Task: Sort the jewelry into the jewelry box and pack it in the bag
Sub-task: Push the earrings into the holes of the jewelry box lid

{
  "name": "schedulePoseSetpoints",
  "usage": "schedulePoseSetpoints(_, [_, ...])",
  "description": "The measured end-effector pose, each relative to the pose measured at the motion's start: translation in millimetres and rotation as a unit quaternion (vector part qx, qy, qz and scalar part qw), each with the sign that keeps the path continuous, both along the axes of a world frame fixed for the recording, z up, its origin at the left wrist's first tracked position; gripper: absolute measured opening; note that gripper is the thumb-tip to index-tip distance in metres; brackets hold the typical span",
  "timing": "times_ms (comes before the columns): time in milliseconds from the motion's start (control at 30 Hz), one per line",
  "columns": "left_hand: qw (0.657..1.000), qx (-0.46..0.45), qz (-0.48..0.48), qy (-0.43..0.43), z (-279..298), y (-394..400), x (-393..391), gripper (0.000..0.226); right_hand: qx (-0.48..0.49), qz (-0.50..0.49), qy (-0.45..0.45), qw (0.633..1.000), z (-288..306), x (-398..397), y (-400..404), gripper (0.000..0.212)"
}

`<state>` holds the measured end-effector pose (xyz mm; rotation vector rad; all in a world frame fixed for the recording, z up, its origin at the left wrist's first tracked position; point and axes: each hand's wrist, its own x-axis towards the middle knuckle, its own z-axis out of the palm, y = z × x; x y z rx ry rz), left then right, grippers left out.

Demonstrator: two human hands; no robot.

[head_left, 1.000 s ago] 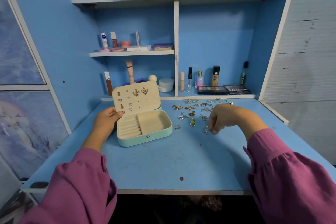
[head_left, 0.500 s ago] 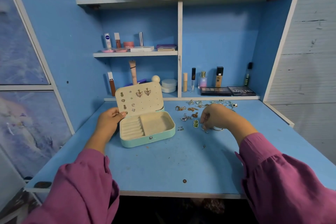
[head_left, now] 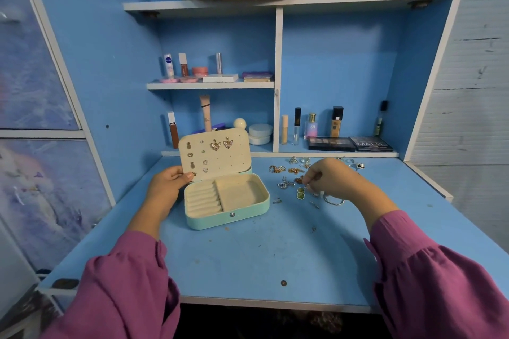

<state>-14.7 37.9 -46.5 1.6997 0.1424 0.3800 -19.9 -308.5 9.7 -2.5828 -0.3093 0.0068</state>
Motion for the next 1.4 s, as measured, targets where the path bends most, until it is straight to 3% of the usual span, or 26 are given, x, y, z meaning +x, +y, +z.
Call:
schedulePoseSetpoints(233, [1.000,-0.021,-0.020,-0.006,1.9,-0.1,-1.8,0.014,0.209,0.012,-0.030,0.977,-6.5,4.7,37.8,0.017])
schedulePoseSetpoints(500, [0.999,-0.027,-0.037,-0.008,1.9,0.7,0.1,0.015,0.304,0.032,-0.054,0.951,-18.4,14.7,77.9,0.014])
schedulePoseSetpoints(900, [0.998,-0.038,-0.040,-0.001,-0.2,3.6,2.3,0.015,0.301,0.022,-0.145,0.942,4.9,46.5,112.0,0.010])
schedulePoseSetpoints(1300, [0.999,-0.033,-0.040,-0.007,1.9,1.5,-1.0,0.016,0.219,0.044,-0.157,0.962,12.7,59.9,117.4,0.016])
schedulePoseSetpoints(1400, [0.999,-0.033,-0.043,-0.007,2.0,1.2,-1.1,0.017,0.238,0.039,-0.149,0.959,13.2,60.1,117.9,0.010])
